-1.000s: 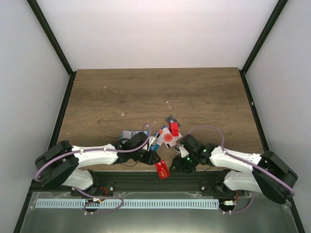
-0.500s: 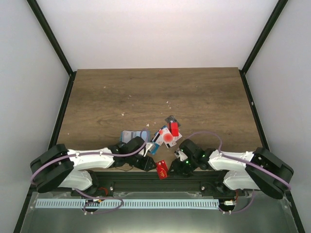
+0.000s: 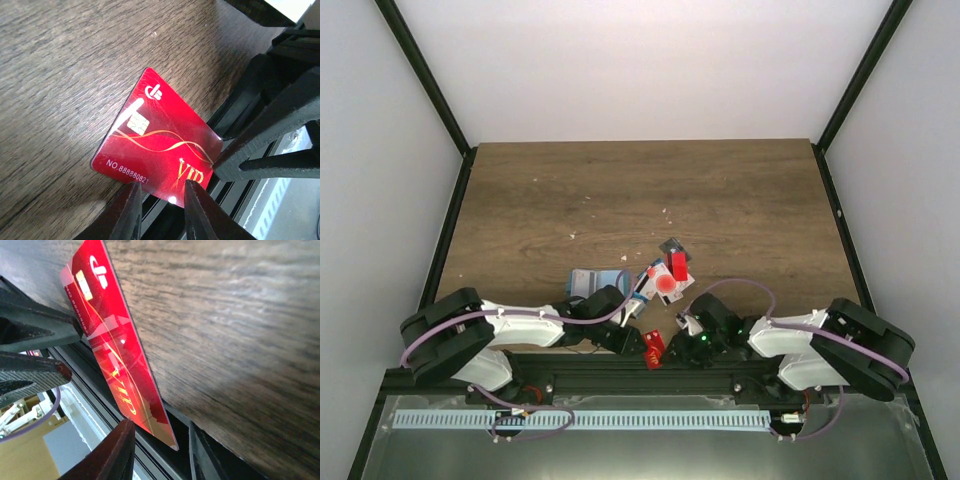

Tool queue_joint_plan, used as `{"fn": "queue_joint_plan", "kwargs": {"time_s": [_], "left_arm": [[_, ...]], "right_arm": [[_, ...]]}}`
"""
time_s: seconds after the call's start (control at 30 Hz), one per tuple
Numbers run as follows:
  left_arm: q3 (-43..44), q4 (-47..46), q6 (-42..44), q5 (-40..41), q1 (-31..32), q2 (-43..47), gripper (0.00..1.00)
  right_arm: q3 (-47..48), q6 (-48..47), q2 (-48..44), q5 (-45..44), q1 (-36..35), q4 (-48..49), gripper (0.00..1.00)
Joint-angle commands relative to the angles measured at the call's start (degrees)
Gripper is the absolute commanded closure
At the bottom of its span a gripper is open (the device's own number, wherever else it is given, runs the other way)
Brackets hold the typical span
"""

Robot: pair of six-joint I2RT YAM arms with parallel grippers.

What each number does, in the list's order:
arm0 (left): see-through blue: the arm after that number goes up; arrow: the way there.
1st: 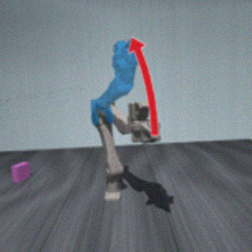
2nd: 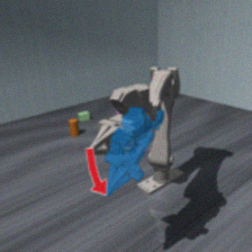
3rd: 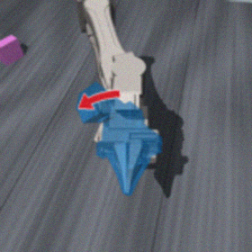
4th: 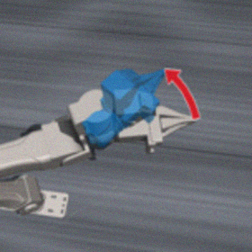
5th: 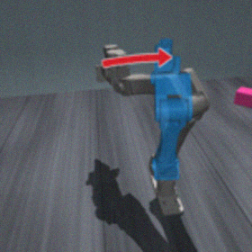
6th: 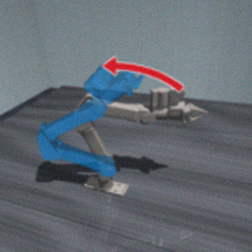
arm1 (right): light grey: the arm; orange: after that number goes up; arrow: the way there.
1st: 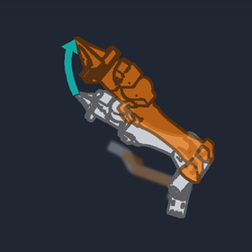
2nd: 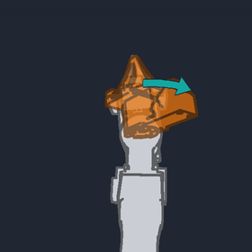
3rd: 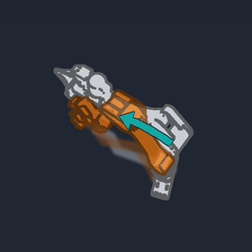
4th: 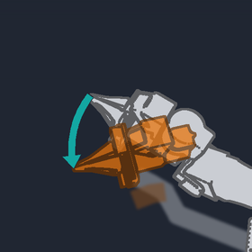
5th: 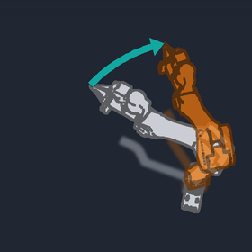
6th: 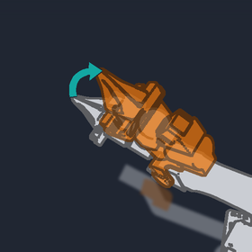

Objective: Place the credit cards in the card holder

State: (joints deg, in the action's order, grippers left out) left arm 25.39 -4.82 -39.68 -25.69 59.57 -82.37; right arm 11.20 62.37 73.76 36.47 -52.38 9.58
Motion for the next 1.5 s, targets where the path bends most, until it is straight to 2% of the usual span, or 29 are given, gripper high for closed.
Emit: {"fn": "queue_joint_plan", "kwargs": {"time_s": [0.0,0.17,0.3,0.5,0.6,0.67,0.87,1.03,1.3,1.47], "left_arm": [[-0.3,-1.1,0.0,-0.1,0.4,-1.6,0.74],[0.2,0.2,0.0,1.2,0.4,-0.1,0.76],[2.4,5.9,0.0,5.0,0.2,4.8,0.76],[8.9,20.8,-1.2,16.5,-1.9,15.4,0.7],[11.1,25.2,-0.6,21.0,-5.3,20.4,0.66],[11.6,26.2,-0.6,21.2,-8.8,23.5,0.65],[10.8,20.7,3.9,14.1,-18.9,28.9,0.63],[9.1,11.7,3.6,2.0,-26.0,30.6,0.63],[5.8,-1.2,0.5,-12.3,-30.9,33.8,0.62],[4.5,-7.0,-2.5,-16.2,-31.4,33.9,0.61]], "right_arm": [[-1.7,1.2,1.3,-5.6,0.0,5.9,0.7],[-2.5,1.5,1.1,-6.2,0.0,7.8,0.84],[-1.7,1.7,0.9,-5.9,-0.1,9.2,0.98],[0.9,0.1,-5.7,-6.4,0.0,3.1,0.99],[4.0,-0.7,-10.2,-8.2,0.8,-0.8,0.99],[5.8,-1.4,-11.7,-7.8,2.4,-1.2,0.99],[10.8,-3.8,-11.1,-3.3,9.2,4.7,0.99],[15.0,-3.6,-7.7,0.5,12.4,13.4,0.99],[18.5,-0.6,-3.4,8.5,14.7,28.7,0.99],[18.4,1.6,-1.7,11.1,14.7,36.2,0.99]]}}
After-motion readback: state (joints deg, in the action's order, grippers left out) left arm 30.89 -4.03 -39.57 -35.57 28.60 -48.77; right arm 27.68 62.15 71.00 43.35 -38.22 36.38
